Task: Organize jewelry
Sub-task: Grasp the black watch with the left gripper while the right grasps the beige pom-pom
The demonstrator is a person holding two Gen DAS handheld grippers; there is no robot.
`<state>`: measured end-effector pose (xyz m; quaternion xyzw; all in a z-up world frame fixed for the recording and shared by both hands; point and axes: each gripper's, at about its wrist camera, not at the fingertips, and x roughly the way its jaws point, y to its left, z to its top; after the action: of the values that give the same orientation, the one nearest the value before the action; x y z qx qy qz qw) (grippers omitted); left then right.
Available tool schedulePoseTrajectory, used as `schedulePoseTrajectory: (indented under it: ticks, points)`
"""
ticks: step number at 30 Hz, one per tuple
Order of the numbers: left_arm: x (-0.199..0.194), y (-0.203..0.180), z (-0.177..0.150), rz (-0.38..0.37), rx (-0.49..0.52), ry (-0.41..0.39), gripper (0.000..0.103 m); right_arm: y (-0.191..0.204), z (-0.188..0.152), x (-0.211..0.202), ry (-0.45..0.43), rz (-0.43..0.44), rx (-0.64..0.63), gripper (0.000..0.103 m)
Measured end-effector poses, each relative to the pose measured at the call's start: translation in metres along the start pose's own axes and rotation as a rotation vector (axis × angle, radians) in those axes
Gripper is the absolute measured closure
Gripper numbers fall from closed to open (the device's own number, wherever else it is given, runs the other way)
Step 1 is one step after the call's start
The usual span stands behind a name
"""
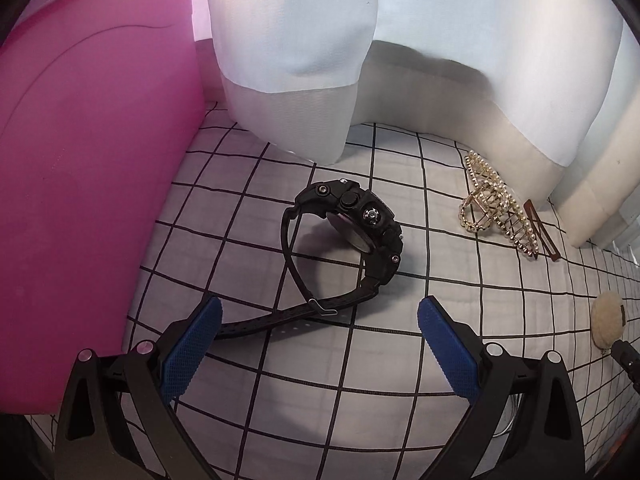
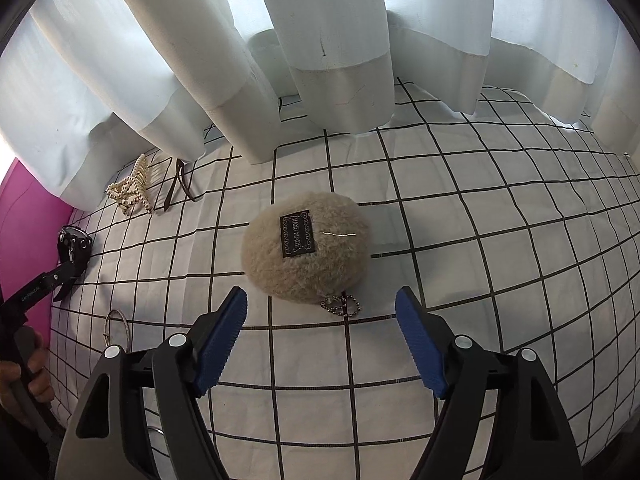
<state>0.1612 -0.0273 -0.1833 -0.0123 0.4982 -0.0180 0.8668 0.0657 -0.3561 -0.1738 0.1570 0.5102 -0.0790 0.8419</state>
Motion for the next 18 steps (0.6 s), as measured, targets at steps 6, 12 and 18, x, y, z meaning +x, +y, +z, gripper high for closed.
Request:
schedulePoseTrajectory:
  ticks: [6, 12, 18]
  points:
    - [0.008, 0.005, 0.003, -0.005, -0.006, 0.001, 0.006, 0.007, 0.003, 0.014, 0.024, -0.023, -0.038, 0.030]
    - [0.011, 0.005, 0.006, 0.007, 0.010, -0.008, 0.006, 0.011, 0.004, 0.023, 0.031, -0.021, -0.046, 0.030]
    - [0.017, 0.007, 0.010, 0.016, 0.011, -0.007, 0.006, 0.015, 0.005, 0.027, 0.025, -0.032, -0.059, 0.030]
